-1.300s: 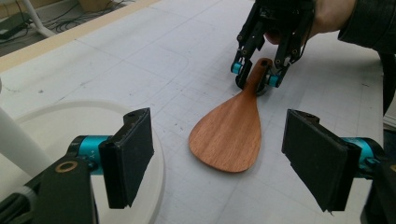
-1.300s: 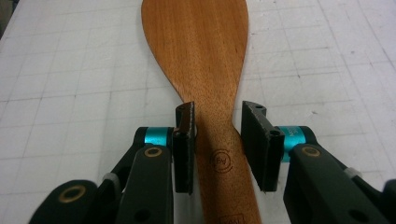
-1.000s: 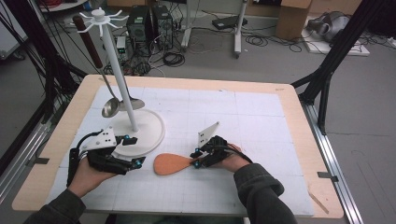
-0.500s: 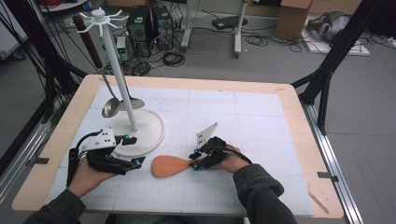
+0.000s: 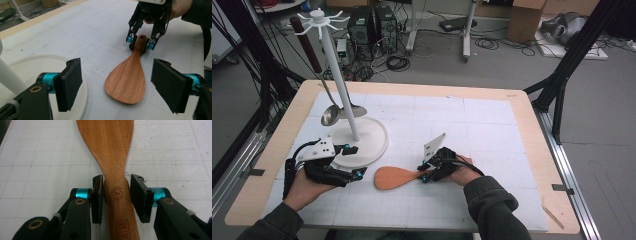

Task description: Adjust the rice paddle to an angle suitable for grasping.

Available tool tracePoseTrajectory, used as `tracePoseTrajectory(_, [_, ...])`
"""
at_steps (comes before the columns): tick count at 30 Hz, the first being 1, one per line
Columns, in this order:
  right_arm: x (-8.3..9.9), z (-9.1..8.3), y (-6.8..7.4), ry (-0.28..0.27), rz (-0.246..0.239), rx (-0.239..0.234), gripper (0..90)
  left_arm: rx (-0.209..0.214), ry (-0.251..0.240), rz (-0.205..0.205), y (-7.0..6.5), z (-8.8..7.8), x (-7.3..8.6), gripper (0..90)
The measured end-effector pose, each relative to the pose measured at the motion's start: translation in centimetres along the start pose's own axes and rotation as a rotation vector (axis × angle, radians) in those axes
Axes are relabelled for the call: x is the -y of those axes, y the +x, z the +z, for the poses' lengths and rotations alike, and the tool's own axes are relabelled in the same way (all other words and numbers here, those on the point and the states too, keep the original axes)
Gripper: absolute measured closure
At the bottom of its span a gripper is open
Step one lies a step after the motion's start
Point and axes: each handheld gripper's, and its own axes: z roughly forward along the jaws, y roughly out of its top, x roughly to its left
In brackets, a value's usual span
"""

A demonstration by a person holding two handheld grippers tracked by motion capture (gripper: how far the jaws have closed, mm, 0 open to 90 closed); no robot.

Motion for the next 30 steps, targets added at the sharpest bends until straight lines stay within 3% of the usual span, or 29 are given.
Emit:
tracePoseTrajectory(7, [-0.59, 0.58, 0.32, -0.01, -0.023, -0.025, 64.9, 0.002, 0.001, -0.002, -0.02, 0.04, 0.01, 25.3])
tracePoseTrajectory(21, [0.1, -0.01, 0.83, 0.004, -0.009, 0.018, 58.4, 0.011, 0.0, 0.001, -0.04, 0.0, 0.01, 25.4])
tracePoseTrajectory(30, [0.27, -0.05, 0.83, -0.012, -0.038, 0.022, 65.1, 0.023, 0.02, 0.0, -0.01, 0.57, 0.07, 25.7])
